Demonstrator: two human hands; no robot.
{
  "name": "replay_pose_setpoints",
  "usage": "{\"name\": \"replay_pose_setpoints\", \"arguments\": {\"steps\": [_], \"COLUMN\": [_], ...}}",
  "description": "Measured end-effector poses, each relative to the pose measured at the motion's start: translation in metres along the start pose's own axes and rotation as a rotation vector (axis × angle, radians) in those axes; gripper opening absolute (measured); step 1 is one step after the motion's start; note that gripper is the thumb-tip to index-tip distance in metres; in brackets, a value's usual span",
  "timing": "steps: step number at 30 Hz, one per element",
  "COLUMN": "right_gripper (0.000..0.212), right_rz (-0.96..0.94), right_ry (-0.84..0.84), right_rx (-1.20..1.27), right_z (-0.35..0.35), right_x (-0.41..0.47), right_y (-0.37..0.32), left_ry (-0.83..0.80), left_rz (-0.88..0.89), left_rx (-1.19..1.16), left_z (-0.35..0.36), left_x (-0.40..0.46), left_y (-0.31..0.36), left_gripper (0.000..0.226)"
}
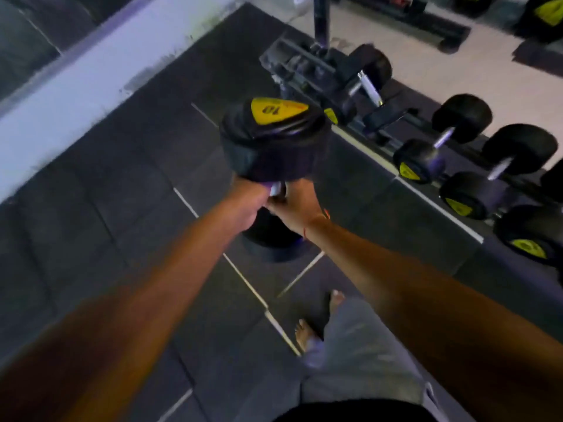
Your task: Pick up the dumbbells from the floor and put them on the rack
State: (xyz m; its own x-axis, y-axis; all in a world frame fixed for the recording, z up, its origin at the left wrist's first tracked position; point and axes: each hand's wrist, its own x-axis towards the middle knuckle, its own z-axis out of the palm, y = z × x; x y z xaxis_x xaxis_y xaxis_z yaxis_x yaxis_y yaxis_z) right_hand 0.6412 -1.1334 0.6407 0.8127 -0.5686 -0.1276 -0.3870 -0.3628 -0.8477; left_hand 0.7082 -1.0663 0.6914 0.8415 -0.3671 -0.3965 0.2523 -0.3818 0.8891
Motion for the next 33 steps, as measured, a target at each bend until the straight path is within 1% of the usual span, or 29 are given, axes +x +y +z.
{"name": "replay_pose_setpoints", "arguments": {"steps": [2,4,6,7,8,9,11,12,13,14,17,18,21,22,26,30,33], "right_gripper": [0.023,0.027,0.034,0.032,0.029,0.027,0.030,0.034,0.035,0.034,0.035,0.035,0.027,0.028,0.035,0.030,0.030], "right_rz": [0.065,0.087,0.101,0.130,0.149,0.159,0.188,0.196,0.205,0.228,0.291,0.329,0.388,0.414,0.499,0.566,0.627], "right_ry": [-0.015,-0.053,-0.081,-0.076,-0.072,-0.080,-0.098,-0.099,-0.093,-0.087,-0.085,-0.076,-0.006,0.010,0.056,0.080,0.139], "right_rx": [0.002,0.008,0.003,-0.003,-0.002,-0.004,0.014,0.011,0.003,-0.007,-0.018,-0.008,-0.007,0.012,0.106,0.150,0.170], "right_z": [0.005,0.010,0.013,0.011,0.009,0.007,0.008,0.011,0.013,0.015,0.025,0.029,0.037,0.042,0.046,0.047,0.049], "right_x": [0.060,0.120,0.180,0.207,0.234,0.262,0.312,0.336,0.361,0.387,0.466,0.488,0.566,0.590,0.670,0.744,0.794], "right_y": [-0.004,-0.005,-0.006,-0.007,-0.010,-0.015,-0.021,-0.022,-0.025,-0.029,-0.034,-0.035,-0.036,-0.032,-0.021,0.002,0.024], "left_ry": [-0.064,-0.114,-0.099,-0.111,-0.134,-0.152,-0.193,-0.216,-0.234,-0.253,-0.336,-0.345,-0.365,-0.381,-0.469,-0.506,-0.529], "left_rz": [-0.035,-0.029,-0.031,-0.037,-0.057,-0.083,-0.104,-0.100,-0.103,-0.118,-0.162,-0.180,-0.209,-0.228,-0.319,-0.367,-0.400], "left_rx": [0.034,0.046,0.070,0.095,0.099,0.095,0.113,0.123,0.130,0.130,0.137,0.145,0.161,0.173,0.305,0.376,0.415], "left_z": [0.002,0.005,0.010,0.014,0.019,0.020,0.019,0.020,0.021,0.022,0.026,0.028,0.039,0.044,0.069,0.100,0.129], "left_x": [0.064,0.128,0.188,0.215,0.245,0.273,0.328,0.356,0.380,0.404,0.489,0.516,0.599,0.624,0.701,0.780,0.833], "left_y": [0.018,0.032,0.048,0.059,0.066,0.076,0.093,0.102,0.113,0.125,0.146,0.151,0.176,0.183,0.207,0.218,0.215], "left_gripper": [0.025,0.027,0.023,0.024,0.032,0.043,0.065,0.070,0.069,0.063,0.036,0.036,0.049,0.050,0.042,0.033,0.025]}}
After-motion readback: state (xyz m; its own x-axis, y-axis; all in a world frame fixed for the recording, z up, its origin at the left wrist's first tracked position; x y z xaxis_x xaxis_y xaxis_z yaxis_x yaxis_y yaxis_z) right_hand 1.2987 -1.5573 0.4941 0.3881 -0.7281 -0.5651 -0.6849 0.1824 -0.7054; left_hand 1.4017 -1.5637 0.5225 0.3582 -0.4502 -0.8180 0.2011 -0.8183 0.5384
